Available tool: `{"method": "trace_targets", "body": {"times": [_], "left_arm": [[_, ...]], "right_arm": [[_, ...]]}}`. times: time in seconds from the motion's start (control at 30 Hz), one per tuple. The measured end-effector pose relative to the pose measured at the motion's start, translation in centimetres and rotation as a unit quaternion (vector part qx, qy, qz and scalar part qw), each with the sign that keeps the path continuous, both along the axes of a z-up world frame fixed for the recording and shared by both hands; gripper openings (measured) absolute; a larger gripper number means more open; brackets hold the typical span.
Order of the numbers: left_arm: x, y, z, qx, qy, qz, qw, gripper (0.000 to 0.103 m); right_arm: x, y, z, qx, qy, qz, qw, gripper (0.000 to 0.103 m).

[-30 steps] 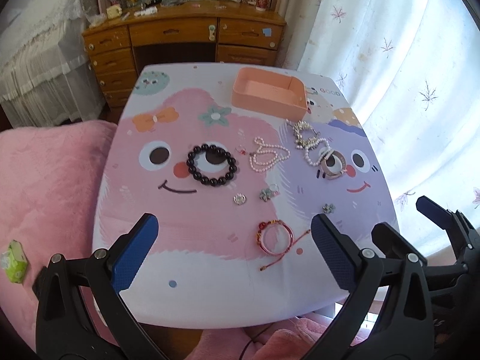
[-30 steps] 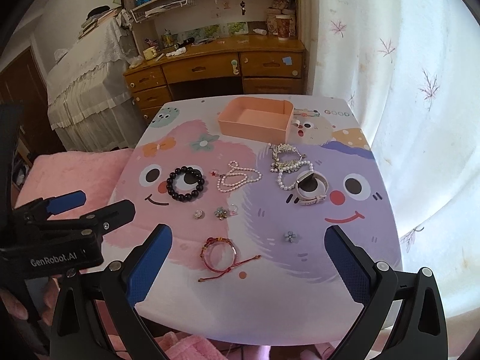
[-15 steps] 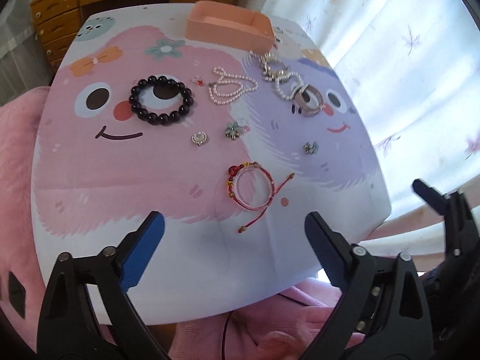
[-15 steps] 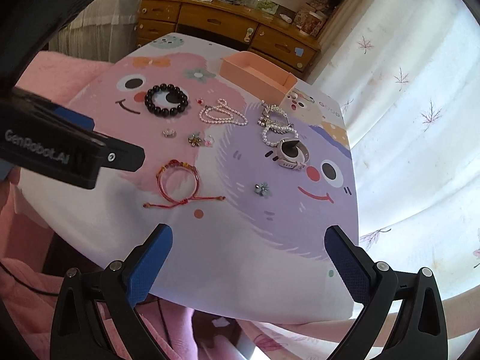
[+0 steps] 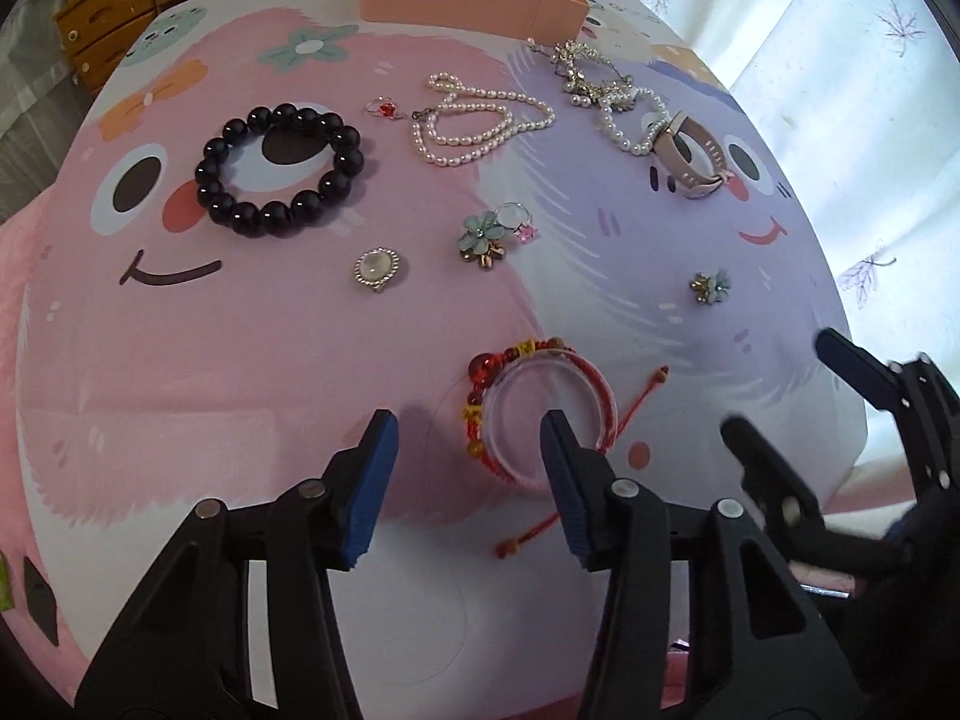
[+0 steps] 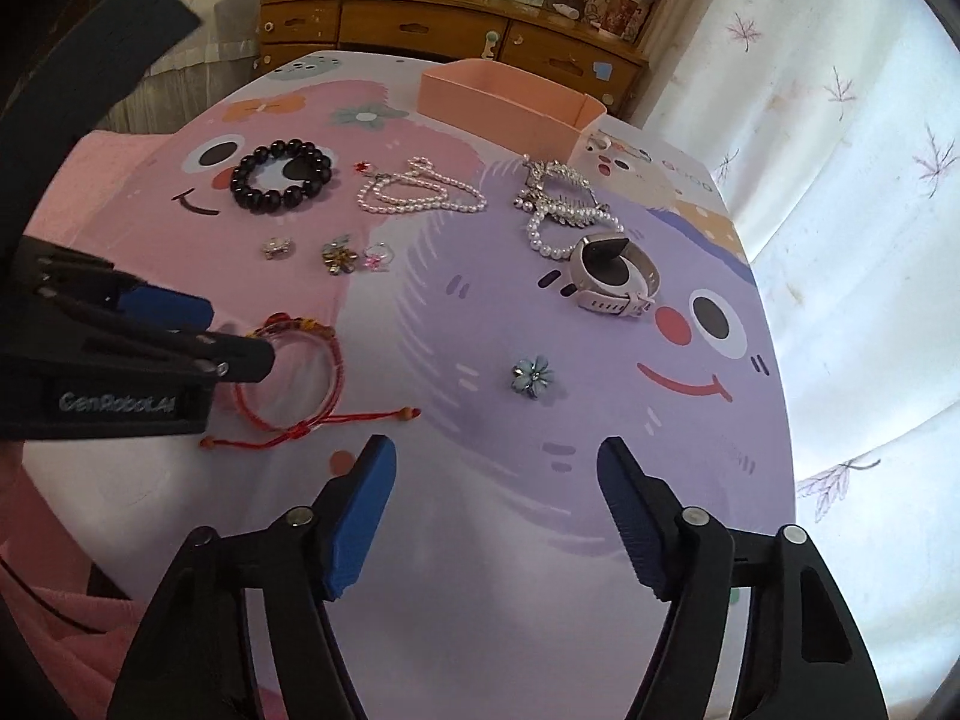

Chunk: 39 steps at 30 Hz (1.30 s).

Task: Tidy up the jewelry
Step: 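Grasp the red string bracelet with the left tool while the right tool grasps the blue flower charm, then carry both items into the pink box and open both tools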

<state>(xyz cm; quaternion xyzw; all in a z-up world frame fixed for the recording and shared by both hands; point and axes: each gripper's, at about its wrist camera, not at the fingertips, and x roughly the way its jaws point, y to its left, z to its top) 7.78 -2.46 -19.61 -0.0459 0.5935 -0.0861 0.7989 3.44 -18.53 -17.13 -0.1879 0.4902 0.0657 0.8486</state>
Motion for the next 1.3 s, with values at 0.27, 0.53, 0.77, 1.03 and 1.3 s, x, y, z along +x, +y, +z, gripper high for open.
{"method": "trace_targets", "body": {"times": [0.27, 0.53, 0.77, 1.03, 1.3], "left_arm": [[1.7, -1.2, -0.5, 0.005, 0.015, 0.022, 0.9996, 0.011], [2.9, -0.9, -0.4, -0.014, 0.025, 0.051, 0.9983, 0.008], [3.2, -1.5, 0.5, -0.022, -0.002, 0.009, 0.9997, 0.008], [4.9, -0.9, 3.0, -0.034, -0.012, 0.010, 0.9993, 0.008], [9.8, 0.7, 8.0, -0.049, -0.049, 0.013, 0.9975, 0.008]], "right_arm": [[3.9, -3.8, -1.5, 0.062, 0.007, 0.019, 0.998, 0.052], [6.2, -3.0, -1.8, 0.070, 0.051, 0.050, 0.995, 0.032], [6.8, -2.4, -2.0, 0.072, 0.058, 0.048, 0.995, 0.020], [8.1, -0.7, 0.3, 0.072, 0.024, 0.068, 0.995, 0.020], [12.9, 0.7, 5.6, 0.096, -0.055, 0.069, 0.991, 0.020]]}}
